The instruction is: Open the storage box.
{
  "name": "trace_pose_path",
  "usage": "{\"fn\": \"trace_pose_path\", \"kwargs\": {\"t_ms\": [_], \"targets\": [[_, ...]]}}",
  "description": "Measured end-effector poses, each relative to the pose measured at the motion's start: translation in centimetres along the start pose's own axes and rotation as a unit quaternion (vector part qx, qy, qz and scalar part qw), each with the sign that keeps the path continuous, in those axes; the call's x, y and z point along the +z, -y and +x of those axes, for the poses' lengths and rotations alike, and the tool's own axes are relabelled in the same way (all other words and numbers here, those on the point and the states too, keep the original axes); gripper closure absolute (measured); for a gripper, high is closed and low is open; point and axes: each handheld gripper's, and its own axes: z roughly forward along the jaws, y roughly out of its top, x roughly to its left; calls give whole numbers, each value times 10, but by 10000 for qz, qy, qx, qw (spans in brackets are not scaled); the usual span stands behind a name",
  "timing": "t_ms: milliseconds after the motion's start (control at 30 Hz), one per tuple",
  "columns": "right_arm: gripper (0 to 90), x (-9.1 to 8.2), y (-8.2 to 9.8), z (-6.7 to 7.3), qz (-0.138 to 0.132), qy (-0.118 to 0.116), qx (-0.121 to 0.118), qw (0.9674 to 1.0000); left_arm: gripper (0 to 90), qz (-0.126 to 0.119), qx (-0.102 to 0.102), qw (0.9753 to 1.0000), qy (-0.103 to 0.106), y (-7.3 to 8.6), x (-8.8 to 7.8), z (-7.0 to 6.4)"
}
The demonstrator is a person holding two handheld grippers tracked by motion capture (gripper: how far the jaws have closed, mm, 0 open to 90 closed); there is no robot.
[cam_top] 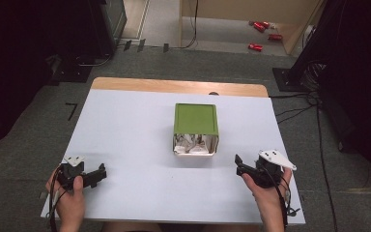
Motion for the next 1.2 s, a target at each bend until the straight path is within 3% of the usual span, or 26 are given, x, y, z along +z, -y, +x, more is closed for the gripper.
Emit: {"fn": "trace_pose_path", "kwargs": {"t_ms": [133,400,467,767,967,1200], "targets": [[134,2,-6,11,-83,-130,-74,9999,0,0,1,10000,0,0,0,0],[138,6,-12,24,-143,-154,-163,9996,0,0,-1,10000,0,0,0,0],[143,10,-14,31,-113,-281,-257,9992,0,-1,-2,10000,0,0,0,0],[132,18,-20,48,-203,-138,-370,9990,0,0,-2,10000,1,0,0,0],[137,27,-20,62,-187,-177,-365,9990,0,0,-2,10000,1,0,0,0],[318,42,-20,69,17,-227,-165,9996,0,2,-1,10000,2,0,0,0]]}}
